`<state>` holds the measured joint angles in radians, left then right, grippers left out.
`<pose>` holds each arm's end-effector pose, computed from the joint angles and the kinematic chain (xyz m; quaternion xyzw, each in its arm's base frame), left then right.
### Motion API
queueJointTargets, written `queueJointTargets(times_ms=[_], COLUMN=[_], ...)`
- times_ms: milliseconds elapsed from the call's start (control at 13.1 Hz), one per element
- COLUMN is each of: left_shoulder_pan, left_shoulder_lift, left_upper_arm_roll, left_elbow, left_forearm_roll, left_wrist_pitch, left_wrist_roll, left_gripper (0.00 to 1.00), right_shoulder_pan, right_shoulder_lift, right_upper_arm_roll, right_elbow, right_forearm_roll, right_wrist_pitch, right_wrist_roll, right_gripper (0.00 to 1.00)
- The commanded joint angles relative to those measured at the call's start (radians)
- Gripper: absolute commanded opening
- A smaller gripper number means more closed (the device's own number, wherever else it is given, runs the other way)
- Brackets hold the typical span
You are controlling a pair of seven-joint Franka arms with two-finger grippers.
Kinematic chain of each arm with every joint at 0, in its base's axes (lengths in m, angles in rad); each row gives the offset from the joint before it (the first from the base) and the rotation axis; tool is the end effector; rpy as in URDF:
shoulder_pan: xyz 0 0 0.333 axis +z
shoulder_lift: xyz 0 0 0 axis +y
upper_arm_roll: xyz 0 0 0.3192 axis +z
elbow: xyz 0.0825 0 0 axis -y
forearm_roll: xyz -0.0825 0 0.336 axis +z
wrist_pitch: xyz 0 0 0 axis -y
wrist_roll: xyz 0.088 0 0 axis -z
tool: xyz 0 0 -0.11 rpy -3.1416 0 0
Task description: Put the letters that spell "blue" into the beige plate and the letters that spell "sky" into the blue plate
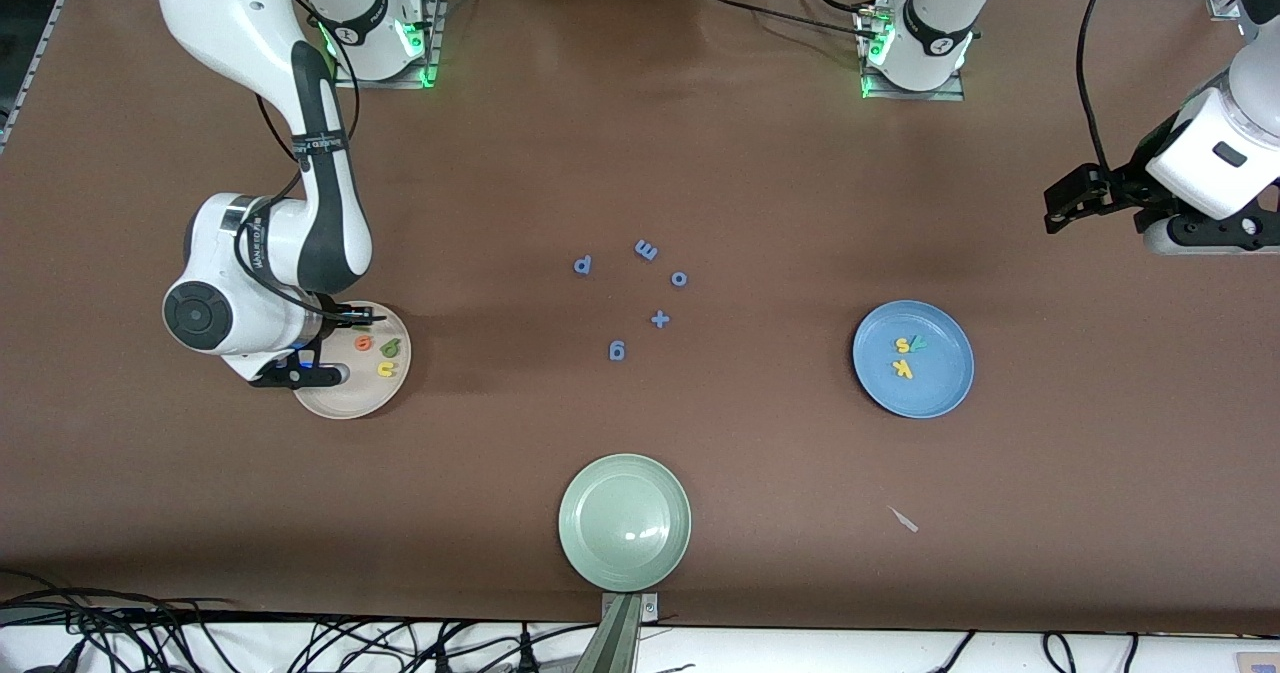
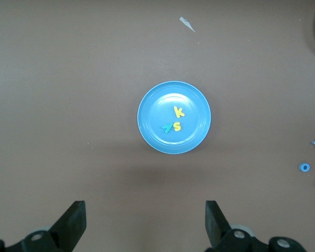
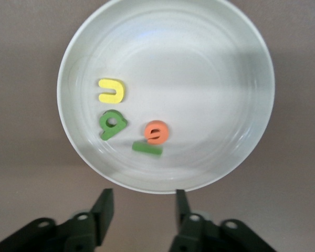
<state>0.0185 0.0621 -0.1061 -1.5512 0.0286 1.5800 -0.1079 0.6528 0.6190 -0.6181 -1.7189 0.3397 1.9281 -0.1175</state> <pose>0.5240 -0.0410 0.6019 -0.9998 -0.0098 0.0153 0.0126 0.5915 0.0856 0.2878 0.9900 0.0126 -0.1389 0.0219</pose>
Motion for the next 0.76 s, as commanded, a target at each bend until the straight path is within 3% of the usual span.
queueJointTargets(times_ms=[0, 305, 687], left_shoulder_pan=[0.003, 0.003, 0.005], left_shoulder_lift=[-0.001, -0.001, -0.001], left_upper_arm_roll=[0.002, 0.002, 0.002], left_elbow=[0.014, 0.014, 0.014], left_forearm_roll=[-0.026, -0.026, -0.026], left_wrist_pitch=[-0.006, -0.006, -0.008], left_wrist_roll=[0.016, 0.016, 0.016], left_gripper=[1.0, 1.0, 1.0], right_shoulder_pan=[-0.041, -0.05, -0.036], right_shoulder_lift=[0.005, 0.005, -0.07], right_upper_arm_roll=[0.0, -0.002, -0.009], right_elbow=[0.07, 0.195, 0.266], right_forearm_roll=[-0.001, 0.012, -0.001], right_wrist_pitch=[-0.02, -0.136, -0.227], right_wrist_roll=[-0.044, 0.01, 0.079], right_gripper=[0.99, 0.99, 1.0])
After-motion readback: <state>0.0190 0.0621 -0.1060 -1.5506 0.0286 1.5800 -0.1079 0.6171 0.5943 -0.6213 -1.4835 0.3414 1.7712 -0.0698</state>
